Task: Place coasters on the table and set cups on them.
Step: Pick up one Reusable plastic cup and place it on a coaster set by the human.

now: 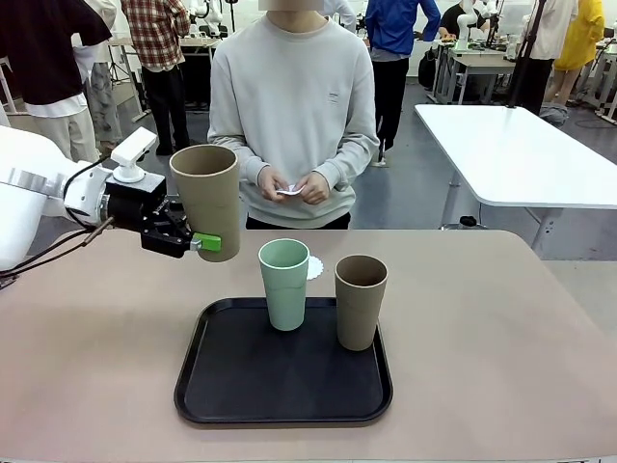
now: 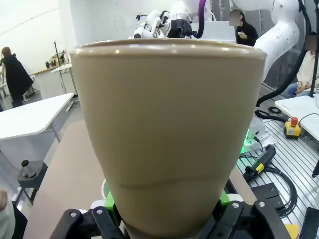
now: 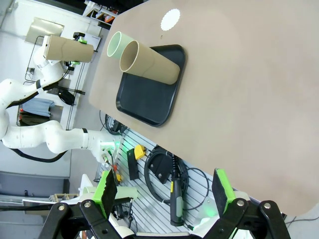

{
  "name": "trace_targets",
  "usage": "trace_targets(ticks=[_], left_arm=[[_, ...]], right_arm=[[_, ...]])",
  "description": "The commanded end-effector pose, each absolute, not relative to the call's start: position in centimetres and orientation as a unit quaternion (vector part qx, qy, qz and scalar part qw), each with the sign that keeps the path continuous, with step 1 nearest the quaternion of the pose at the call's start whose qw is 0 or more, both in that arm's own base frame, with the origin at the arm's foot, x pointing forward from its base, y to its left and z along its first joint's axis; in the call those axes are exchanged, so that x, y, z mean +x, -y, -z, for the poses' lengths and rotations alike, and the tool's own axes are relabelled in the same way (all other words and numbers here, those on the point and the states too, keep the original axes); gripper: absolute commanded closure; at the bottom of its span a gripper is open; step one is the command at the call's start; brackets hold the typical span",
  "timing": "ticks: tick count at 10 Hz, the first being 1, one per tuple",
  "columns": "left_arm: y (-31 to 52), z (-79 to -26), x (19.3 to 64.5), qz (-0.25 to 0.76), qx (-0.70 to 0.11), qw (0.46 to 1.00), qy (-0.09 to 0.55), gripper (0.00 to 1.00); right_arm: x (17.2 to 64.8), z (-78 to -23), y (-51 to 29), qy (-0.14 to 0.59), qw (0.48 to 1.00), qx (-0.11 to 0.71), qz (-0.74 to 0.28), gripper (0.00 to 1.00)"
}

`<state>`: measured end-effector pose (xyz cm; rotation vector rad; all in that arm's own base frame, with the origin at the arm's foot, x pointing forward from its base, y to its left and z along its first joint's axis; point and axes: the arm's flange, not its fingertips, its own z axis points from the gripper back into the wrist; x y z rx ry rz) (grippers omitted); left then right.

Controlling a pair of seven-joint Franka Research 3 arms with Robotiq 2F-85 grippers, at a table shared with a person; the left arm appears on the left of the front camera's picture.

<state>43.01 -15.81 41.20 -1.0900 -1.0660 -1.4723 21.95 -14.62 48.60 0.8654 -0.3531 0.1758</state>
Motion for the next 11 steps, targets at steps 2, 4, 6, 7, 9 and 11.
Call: trace_targets(ticks=[2,4,6,7,9,11], left_arm=[[17.0,-42.8,50.5,0.576,-0.443,0.493,0.479,0.19],[18.7,-42.1,54.7,0.567,-0.445,0.502,0.478,0.19],[21.5,-40.3,58.1,0.572,-0.443,0.512,0.464,0.19],[22.9,-39.4,59.4,0.578,-0.441,0.510,0.459,0.19],[25.3,-38.0,61.6,0.585,-0.443,0.513,0.445,0.19],[27.1,-36.8,62.6,0.584,-0.455,0.522,0.424,0.19]], right_arm=[[22.0,-48.6,14.6,0.171,0.886,0.423,-0.085,0.00],[22.0,-48.6,14.6,0.171,0.886,0.423,-0.085,0.00],[22.0,-48.6,14.6,0.171,0.886,0.423,-0.085,0.00],[22.0,-48.6,14.6,0.171,0.886,0.423,-0.085,0.00],[22.0,-48.6,14.6,0.171,0.886,0.423,-0.085,0.00],[22.0,-48.6,14.6,0.171,0.886,0.423,-0.085,0.00]])
